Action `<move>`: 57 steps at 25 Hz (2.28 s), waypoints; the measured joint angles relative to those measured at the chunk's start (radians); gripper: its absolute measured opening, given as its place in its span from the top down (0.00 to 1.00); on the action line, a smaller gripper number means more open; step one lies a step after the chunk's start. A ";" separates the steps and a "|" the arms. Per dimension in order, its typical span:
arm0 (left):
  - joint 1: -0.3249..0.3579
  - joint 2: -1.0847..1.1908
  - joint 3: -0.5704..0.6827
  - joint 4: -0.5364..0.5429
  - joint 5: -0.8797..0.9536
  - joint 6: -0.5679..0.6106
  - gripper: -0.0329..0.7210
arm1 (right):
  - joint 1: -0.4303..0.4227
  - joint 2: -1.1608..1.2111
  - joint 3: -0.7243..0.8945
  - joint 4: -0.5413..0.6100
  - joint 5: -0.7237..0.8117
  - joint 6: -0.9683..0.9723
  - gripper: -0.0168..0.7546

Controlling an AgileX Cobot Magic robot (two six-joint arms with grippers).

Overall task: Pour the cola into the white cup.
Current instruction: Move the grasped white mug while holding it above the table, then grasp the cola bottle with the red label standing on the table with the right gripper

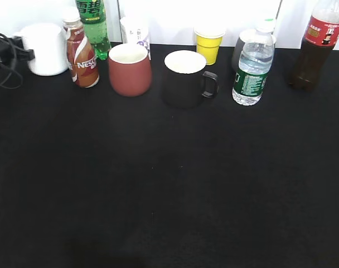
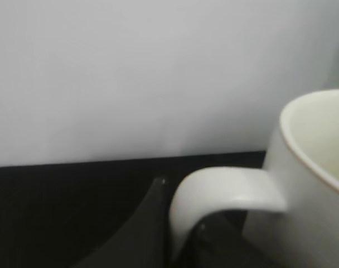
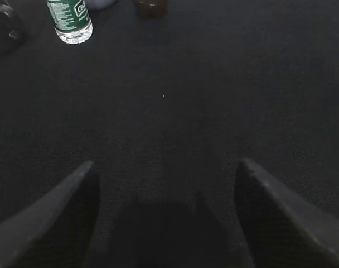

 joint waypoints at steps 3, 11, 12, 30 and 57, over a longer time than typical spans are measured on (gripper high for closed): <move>0.001 -0.113 0.149 0.000 -0.013 0.002 0.91 | 0.000 0.000 0.000 0.000 0.000 0.000 0.24; 0.062 -0.570 0.677 0.000 -0.089 0.002 0.91 | 0.000 0.000 0.000 0.000 0.000 0.000 0.24; 0.060 -0.620 0.750 0.002 -0.149 0.002 0.91 | 0.000 0.000 0.000 0.000 0.000 0.000 0.24; -0.289 -0.757 0.960 0.137 -0.240 0.006 0.91 | 0.000 1.591 0.157 -0.102 -2.157 0.000 0.11; -0.289 -0.727 0.961 0.132 -0.252 0.006 0.91 | 0.000 2.260 -0.637 -0.176 -2.037 0.052 0.14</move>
